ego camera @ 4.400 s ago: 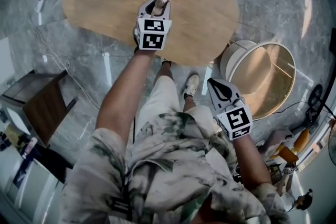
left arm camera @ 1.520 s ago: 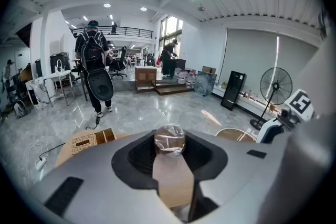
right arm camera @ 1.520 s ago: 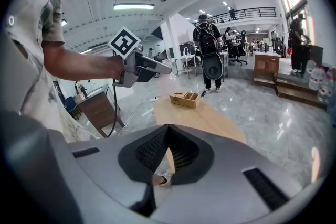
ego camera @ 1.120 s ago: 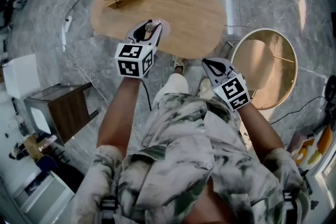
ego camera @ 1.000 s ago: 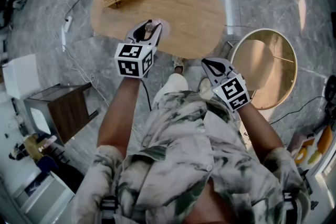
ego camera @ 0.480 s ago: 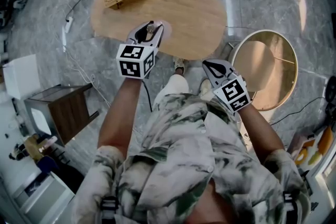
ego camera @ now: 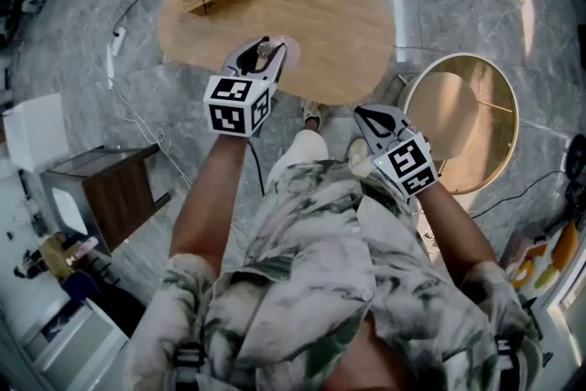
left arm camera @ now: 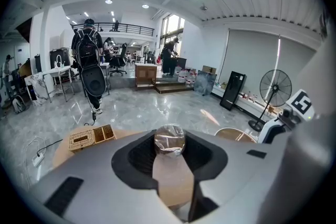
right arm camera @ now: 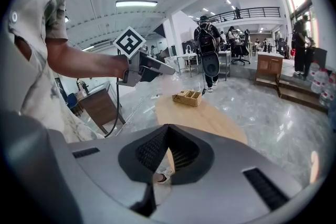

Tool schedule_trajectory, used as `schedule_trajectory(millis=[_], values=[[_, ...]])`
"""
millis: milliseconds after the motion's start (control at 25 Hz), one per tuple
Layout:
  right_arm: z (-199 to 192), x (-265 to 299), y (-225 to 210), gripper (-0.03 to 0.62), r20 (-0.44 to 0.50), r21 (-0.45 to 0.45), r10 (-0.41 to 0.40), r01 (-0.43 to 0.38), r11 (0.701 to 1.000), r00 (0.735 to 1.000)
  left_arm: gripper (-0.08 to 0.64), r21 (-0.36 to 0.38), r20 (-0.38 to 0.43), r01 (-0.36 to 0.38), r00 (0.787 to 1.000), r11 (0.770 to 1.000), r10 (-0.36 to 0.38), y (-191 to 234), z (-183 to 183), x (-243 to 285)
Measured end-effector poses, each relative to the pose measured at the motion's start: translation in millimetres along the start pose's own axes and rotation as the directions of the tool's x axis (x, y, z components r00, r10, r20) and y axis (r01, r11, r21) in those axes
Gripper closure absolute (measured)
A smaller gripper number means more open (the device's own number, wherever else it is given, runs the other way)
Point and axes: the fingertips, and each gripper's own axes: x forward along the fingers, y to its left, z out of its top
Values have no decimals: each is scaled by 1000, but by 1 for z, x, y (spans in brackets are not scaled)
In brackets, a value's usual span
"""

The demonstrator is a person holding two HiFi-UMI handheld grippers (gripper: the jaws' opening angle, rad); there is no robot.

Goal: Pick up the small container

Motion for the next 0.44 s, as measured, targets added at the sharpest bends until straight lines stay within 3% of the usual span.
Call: schedule_trajectory(millis=[440], values=[[3, 4, -2, 571, -5, 0, -1, 1, 1000, 1000, 413, -6, -7, -11, 1000, 1000, 11, 9, -3, 8]])
